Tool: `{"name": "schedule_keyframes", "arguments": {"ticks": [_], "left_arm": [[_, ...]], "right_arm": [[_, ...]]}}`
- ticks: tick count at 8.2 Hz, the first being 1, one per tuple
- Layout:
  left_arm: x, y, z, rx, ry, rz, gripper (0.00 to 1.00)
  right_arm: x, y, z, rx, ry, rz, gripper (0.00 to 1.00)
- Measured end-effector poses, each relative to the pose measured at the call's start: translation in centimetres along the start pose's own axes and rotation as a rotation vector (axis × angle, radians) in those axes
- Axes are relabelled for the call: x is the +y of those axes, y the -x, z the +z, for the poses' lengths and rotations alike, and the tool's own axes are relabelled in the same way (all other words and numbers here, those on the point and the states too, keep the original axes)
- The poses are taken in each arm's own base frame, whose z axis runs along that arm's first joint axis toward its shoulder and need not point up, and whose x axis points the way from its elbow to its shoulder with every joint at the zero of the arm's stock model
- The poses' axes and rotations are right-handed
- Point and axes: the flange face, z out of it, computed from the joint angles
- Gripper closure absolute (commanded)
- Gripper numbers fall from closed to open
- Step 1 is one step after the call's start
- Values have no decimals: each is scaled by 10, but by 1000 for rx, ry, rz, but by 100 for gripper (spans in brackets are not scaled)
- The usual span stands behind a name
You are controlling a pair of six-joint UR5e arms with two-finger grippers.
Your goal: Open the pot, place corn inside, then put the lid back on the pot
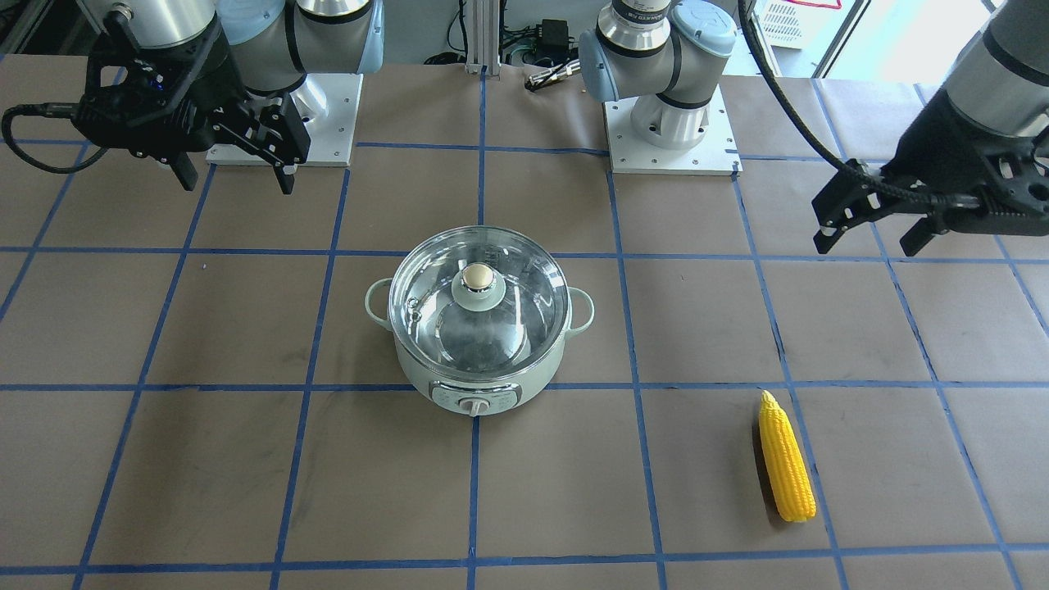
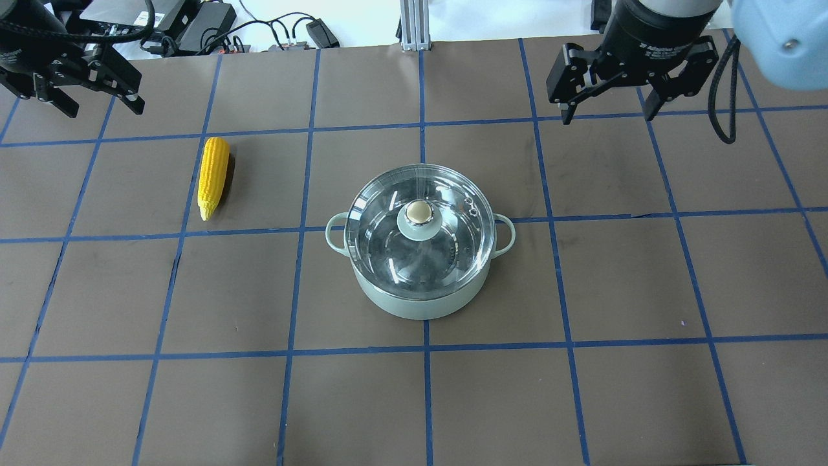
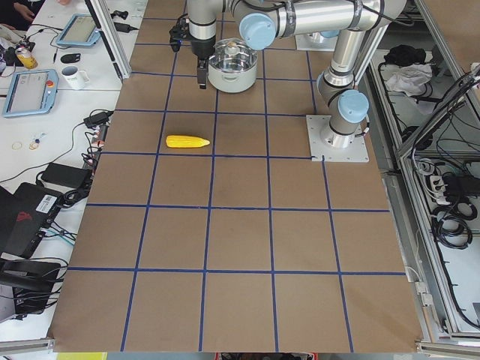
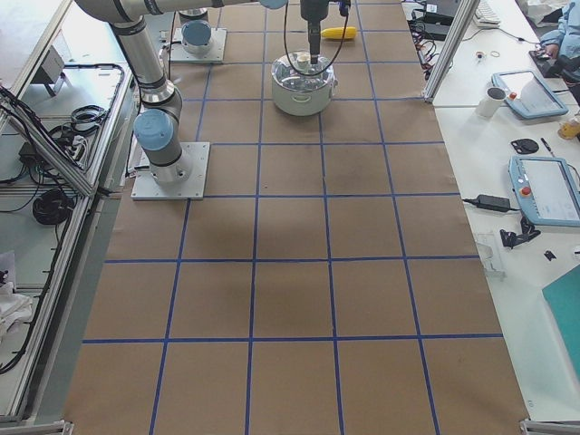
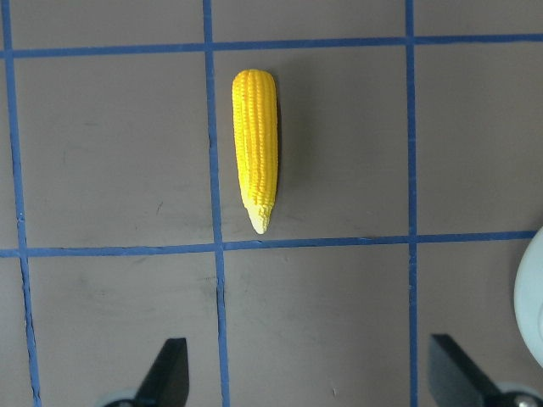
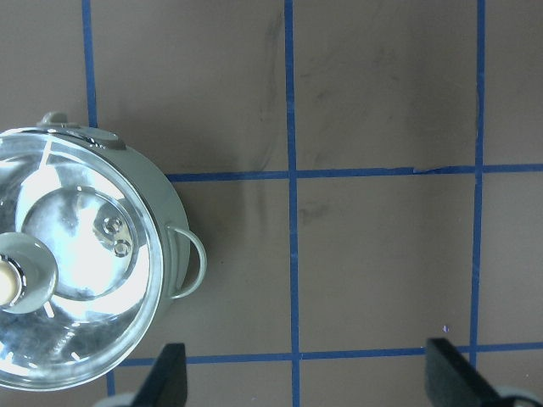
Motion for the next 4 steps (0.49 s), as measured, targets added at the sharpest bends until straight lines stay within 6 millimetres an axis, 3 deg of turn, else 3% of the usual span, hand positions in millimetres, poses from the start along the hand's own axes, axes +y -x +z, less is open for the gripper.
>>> {"name": "schedule_keyframes", "arguments": {"ticks": [1,2,4], "left_arm": [[-18,11,23,-2,-10,17,0],[-36,19,50,0,-8,20,0],[-64,30,98,2,-9,19,0]], "right_arm": [[-11,18,1,-7,0,22,0],[-19,54,17,-14,11,46,0],[-28,140,68,-17,8,75,0]]}}
